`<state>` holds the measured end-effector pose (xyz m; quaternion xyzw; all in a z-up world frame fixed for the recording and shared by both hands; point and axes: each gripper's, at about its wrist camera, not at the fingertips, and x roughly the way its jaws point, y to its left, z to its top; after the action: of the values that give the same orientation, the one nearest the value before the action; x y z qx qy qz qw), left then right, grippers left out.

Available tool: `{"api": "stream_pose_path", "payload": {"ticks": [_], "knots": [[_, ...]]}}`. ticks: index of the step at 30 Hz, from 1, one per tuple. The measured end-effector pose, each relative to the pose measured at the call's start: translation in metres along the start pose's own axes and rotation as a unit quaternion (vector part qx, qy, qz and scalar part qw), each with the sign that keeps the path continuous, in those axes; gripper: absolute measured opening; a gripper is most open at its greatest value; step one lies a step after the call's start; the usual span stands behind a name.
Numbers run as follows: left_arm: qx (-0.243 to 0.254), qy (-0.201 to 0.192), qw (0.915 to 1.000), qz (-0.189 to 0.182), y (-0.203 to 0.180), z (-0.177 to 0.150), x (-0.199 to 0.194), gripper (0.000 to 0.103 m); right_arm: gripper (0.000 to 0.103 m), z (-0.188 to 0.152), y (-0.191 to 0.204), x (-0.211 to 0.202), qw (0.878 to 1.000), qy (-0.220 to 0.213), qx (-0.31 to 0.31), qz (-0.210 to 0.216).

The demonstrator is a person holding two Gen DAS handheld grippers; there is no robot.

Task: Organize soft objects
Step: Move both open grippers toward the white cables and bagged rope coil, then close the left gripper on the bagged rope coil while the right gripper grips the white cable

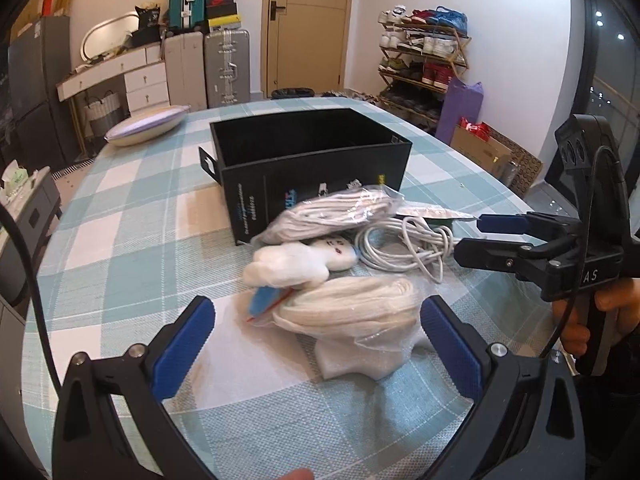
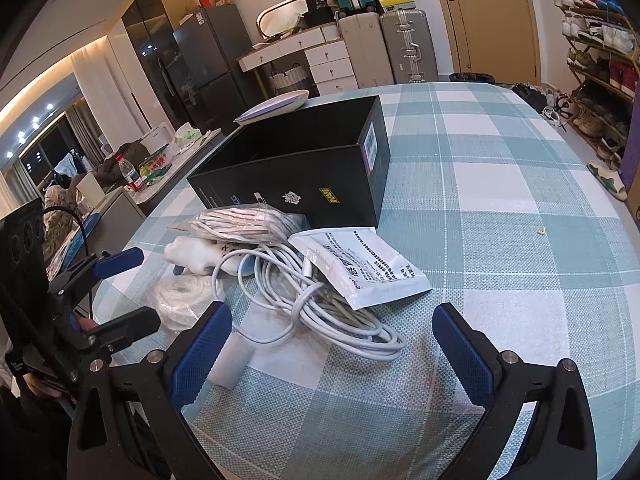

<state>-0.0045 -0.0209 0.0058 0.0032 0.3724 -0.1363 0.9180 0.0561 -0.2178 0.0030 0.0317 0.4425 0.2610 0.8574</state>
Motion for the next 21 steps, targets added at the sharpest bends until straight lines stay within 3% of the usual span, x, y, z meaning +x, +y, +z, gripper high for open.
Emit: {"api": "stream_pose_path", "payload": {"ticks": [8,12,21], "knots": [[-0.023,0.018,0.9990,-0.035,0.003,0.000,0.011,0.103,0.102,-0.001,-0.001,0.002,1.000,0.005,0.003,0.001],[-0.029,0.024,0.9987,-0.035,0.003,0.001,0.018,0.103,0.102,0.001,0.000,0.006,1.000,0.009,0.001,0.001],[-0.038,0.033,0.9976,-0.048,0.003,0.002,0.026,0.102,0.082,0.001,0.004,0.020,0.999,0.032,0.000,0.029]]}}
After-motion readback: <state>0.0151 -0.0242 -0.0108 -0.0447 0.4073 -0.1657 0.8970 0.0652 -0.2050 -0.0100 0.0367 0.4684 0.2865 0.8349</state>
